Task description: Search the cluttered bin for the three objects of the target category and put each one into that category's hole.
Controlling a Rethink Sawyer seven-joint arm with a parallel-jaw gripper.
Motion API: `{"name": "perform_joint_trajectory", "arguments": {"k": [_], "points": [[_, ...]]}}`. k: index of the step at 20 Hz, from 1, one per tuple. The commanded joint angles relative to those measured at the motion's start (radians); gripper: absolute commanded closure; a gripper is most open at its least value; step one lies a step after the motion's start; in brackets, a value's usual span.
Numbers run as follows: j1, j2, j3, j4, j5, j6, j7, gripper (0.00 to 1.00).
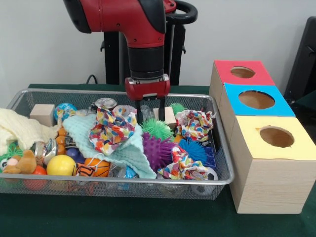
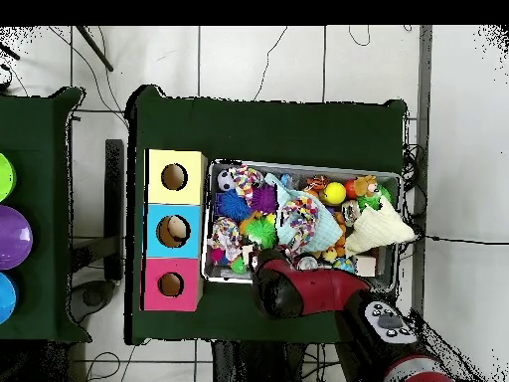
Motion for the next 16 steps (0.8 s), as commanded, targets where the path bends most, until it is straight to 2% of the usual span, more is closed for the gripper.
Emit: {"name": "perform_joint_trajectory", "arguments": {"k": [1, 9, 10, 13, 14, 16], "points": [[0.025, 0.174, -0.024, -0.123, -0.013, -0.064, 0.133, 0.0], [0.043, 0.163, -0.038, -0.123, 0.008, -0.062, 0.123, 0.0], [0.046, 0.163, -0.04, -0.124, 0.01, -0.061, 0.122, 1.0], [0.044, 0.16, -0.029, -0.128, 0.0, -0.069, 0.116, 1.0], [0.052, 0.155, -0.029, -0.135, 0.005, -0.019, 0.099, 1.0], [0.047, 0.143, -0.021, -0.127, 0.014, -0.002, 0.102, 1.0]]}}
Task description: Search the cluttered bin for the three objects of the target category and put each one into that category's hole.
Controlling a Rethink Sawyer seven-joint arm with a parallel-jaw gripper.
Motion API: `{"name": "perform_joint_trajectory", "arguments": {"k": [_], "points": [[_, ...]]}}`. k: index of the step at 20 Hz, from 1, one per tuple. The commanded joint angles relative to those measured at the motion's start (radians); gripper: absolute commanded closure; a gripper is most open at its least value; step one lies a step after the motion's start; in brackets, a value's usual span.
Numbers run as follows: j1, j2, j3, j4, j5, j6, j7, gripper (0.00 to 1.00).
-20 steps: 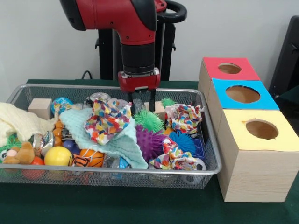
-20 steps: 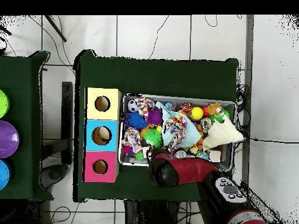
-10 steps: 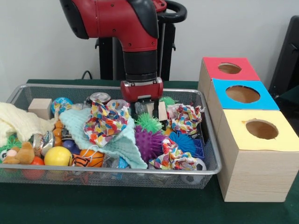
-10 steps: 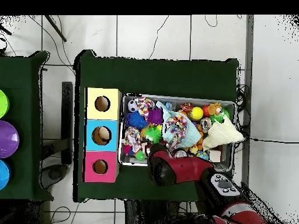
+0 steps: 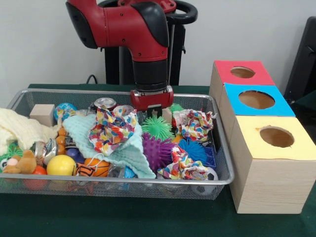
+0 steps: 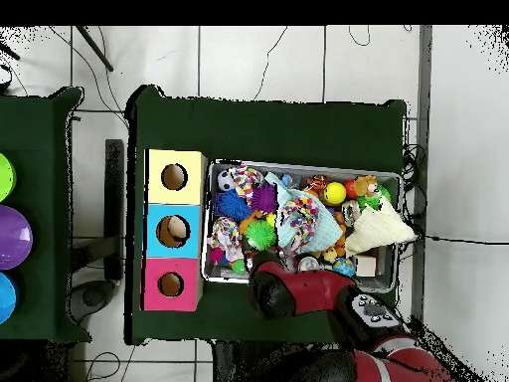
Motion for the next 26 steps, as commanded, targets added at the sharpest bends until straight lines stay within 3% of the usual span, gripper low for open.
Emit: {"name": "perform_joint_trajectory", "arguments": {"k": [1, 11, 20, 26], "points": [[0.013, 0.037, 0.015, -0.091, 0.015, 0.079, 0.104, 1.0], [0.02, -0.019, 0.019, -0.065, 0.034, 0.116, 0.109, 1.0], [-0.038, -0.262, 0.089, 0.032, 0.071, 0.338, 0.05, 1.0], [-0.057, -0.285, 0.1, 0.045, 0.045, 0.337, 0.066, 1.0]]}}
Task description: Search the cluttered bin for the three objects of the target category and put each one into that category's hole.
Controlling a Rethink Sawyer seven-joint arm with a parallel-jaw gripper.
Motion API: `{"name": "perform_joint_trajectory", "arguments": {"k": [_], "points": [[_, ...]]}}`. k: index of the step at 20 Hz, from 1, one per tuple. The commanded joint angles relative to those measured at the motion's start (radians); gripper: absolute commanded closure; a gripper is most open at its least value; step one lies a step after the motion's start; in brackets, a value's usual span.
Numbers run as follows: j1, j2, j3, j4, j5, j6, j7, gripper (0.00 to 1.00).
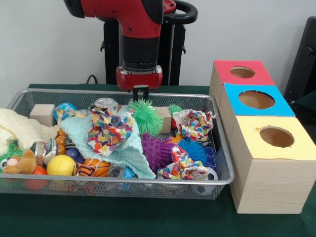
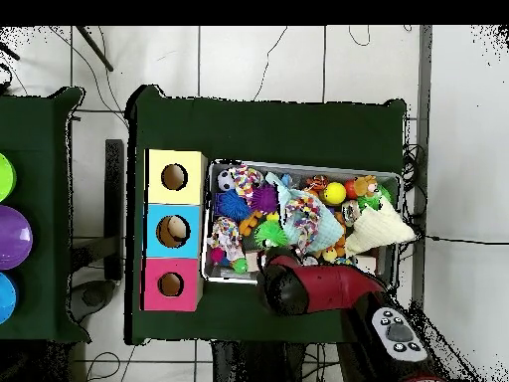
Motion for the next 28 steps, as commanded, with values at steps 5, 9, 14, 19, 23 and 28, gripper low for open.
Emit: {"name": "perform_joint_trajectory", "arguments": {"k": [5, 9, 14, 19, 23, 28], "points": [[-0.043, -0.066, 0.083, 0.021, 0.016, 0.061, 0.076, 1.0], [-0.033, -0.061, 0.071, 0.021, 0.006, 0.023, 0.095, 0.0], [-0.053, -0.048, 0.103, 0.017, 0.01, 0.024, 0.083, 0.0], [-0.055, -0.046, 0.116, 0.006, 0.016, 0.028, 0.084, 0.0], [-0.048, -0.055, 0.104, 0.02, 0.015, 0.021, 0.097, 0.0], [-0.03, -0.031, 0.077, 0.018, 0.003, -0.009, 0.115, 0.0]]}}
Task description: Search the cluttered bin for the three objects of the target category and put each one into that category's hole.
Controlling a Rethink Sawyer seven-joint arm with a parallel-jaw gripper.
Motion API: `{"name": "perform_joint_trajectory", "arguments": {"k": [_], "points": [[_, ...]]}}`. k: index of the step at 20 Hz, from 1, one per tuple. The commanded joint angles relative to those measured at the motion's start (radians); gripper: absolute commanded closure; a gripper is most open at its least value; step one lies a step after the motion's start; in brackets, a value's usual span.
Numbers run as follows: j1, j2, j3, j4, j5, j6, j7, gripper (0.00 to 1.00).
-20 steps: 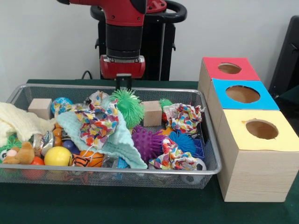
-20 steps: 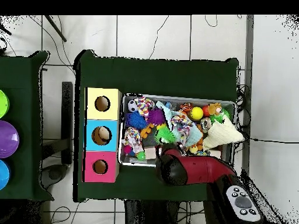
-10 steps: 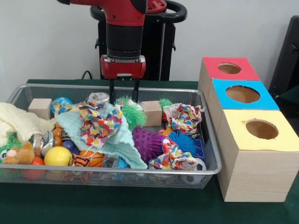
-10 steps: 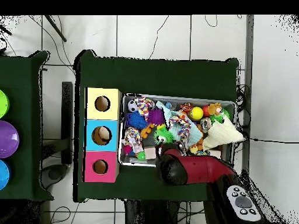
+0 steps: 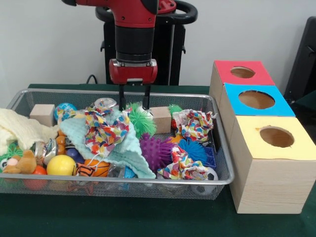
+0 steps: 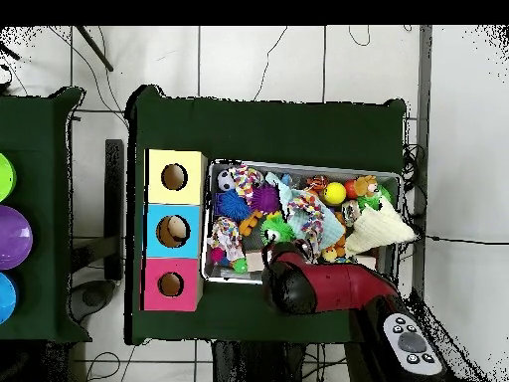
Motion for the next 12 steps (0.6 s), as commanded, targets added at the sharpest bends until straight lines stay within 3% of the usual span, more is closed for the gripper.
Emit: {"name": "perform_joint_trajectory", "arguments": {"k": [1, 7, 12], "points": [[0.004, 0.035, 0.043, 0.012, -0.001, -0.034, 0.124, 0.0], [0.049, 0.147, -0.042, 0.009, -0.023, -0.149, 0.173, 0.0], [0.089, 0.277, -0.115, -0.012, -0.022, -0.31, 0.194, 0.0]]}}
